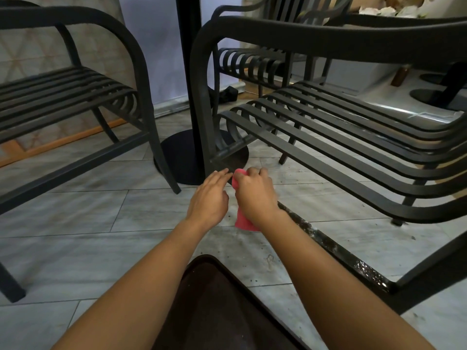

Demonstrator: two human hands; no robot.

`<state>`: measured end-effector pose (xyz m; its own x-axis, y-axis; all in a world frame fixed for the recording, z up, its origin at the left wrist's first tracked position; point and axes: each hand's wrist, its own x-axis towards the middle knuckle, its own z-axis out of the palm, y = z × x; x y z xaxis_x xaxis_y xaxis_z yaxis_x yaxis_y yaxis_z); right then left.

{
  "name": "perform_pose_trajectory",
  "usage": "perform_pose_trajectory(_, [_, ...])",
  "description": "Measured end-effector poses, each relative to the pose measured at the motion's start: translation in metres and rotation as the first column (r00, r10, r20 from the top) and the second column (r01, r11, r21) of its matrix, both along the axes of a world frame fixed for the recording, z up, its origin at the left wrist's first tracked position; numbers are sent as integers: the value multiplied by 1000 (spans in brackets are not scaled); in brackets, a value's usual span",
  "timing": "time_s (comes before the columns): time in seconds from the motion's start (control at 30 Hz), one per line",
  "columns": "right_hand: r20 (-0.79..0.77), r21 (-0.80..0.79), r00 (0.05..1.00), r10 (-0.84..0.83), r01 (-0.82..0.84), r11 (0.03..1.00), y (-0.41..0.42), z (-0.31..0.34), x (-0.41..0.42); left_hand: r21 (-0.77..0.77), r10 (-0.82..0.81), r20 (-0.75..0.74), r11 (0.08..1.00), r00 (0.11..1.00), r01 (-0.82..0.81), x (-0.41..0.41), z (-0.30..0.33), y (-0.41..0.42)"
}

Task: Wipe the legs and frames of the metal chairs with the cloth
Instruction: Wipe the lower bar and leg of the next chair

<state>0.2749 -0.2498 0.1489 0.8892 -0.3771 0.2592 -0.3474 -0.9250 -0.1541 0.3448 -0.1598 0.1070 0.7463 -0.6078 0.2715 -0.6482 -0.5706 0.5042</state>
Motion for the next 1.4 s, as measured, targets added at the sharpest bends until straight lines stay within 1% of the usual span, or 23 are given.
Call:
perform_pose_trajectory(0.03, [-13,-55,1000,-21,21,998,2,-4,-2,1,-2,2,1000,1000,2,0,-1,0])
perform_pose_trajectory(0.1, [-9,-101,999,-31,30,994,2,-8,-4,5,2,11,1000,1000,-2,1,-2,0])
perform_pose_trajectory(0.27, [-19,-21,999,37,-38,999,0,-7,-9,10,16,30,1000,999,-16,-1,-2,-1])
perform_pose_trajectory(0.43, [29,-19,999,22,-21,1000,0,-7,-15,1,17,46,1000,999,-17,-2,-2,-1])
perform_pose_trajectory(0.67, [85,-12,996,-2,3,1000,0,-14,-22,-23,34,22,999,999,-33,-4,-5,-4])
perform_pose_trajectory(0.83, [54,-32,999,4,-3,999,-3,-12,-30,-31,25,22,999,999,-24,-5,-5,-4])
perform_pose_trajectory(1.2, [91,-33,995,-50,53,998,-2,-17,-40,4,35,16,999,999,-35,-5,-4,-6])
perform_pose_trajectory(1.33, [51,5,998,-35,35,999,-3,-11,-47,36,29,14,999,999,-30,-7,-1,-6])
perform_pose_trajectory(1.4, [21,54,999,-24,23,998,-5,-6,-51,53,24,20,998,999,-26,-10,1,-5])
